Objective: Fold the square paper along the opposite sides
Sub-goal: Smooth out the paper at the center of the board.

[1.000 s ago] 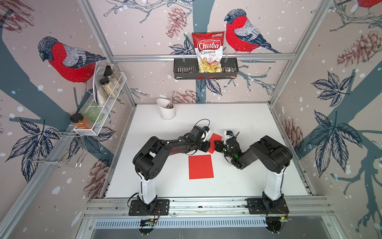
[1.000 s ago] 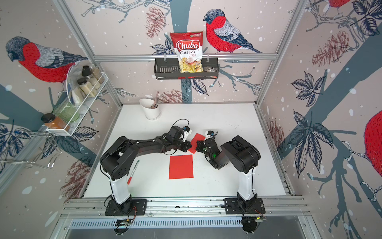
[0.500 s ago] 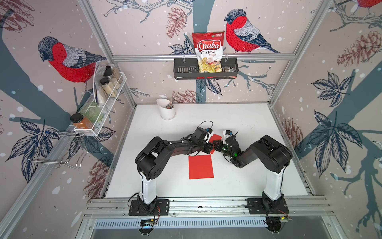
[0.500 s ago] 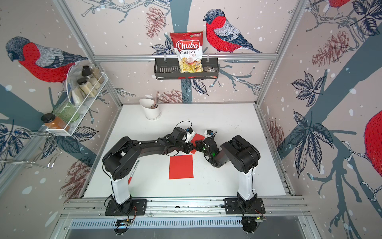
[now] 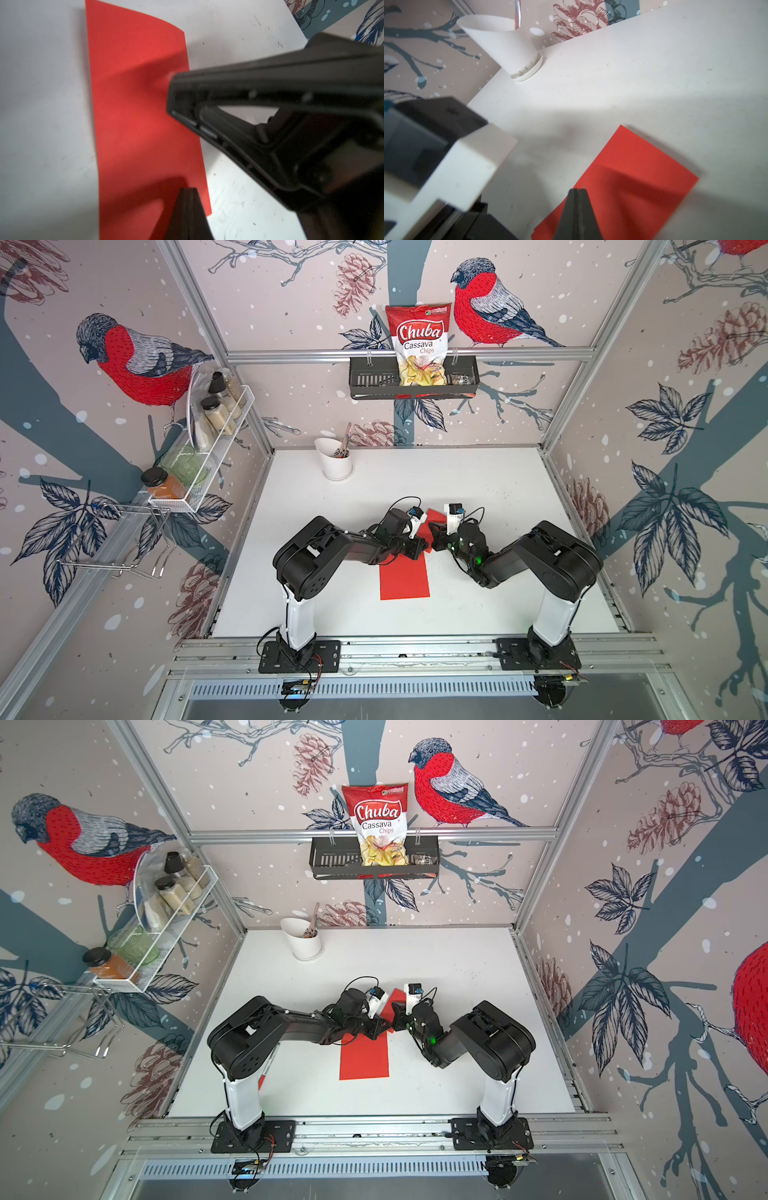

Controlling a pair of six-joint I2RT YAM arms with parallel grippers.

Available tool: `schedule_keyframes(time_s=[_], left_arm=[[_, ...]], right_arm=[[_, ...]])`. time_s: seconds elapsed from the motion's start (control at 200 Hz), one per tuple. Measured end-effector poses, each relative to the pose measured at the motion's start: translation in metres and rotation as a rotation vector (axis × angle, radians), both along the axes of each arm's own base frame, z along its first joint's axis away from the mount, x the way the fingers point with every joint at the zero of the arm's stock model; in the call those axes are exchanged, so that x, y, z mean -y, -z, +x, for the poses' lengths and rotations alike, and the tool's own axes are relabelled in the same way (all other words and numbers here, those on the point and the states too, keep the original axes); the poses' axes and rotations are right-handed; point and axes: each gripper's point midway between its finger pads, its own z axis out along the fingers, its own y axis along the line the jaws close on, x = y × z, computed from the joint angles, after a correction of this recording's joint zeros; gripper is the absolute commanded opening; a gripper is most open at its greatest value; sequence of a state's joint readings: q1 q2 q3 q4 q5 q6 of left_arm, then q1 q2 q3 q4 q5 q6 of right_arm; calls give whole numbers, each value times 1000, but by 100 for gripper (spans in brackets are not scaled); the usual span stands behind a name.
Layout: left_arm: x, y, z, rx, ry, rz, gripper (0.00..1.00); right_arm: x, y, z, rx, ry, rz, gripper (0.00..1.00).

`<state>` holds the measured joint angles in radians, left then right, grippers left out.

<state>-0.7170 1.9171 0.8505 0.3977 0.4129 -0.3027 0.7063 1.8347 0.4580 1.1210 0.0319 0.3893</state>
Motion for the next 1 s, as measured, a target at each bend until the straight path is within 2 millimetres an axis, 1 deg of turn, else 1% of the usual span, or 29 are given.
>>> schedule_keyframes(time_s=[0.055,0.16,0.275,0.41,0.655,0.805,1.0], left_arm=[[-2,0,-4,3,16,11,0],[-3,1,-9,9,37,25,0],[0,4,-13,13,55,30,0],[2,6,-14,22,71,28,0],[6,7,-15,27,84,9,0],[6,7,-15,35,80,0,0],[-4,6,-12,34,45,-23,0]], right_arm=[[1,4,-3,23,6,-34,0],[10,15,-4,43,63,-104,0],[8,26,-10,58,73,-172,0],[21,39,-3,46,152,-217,0],[35,40,17,1,290,-178,0],[39,41,22,-23,336,-158,0],[50,43,29,-51,402,-144,0]])
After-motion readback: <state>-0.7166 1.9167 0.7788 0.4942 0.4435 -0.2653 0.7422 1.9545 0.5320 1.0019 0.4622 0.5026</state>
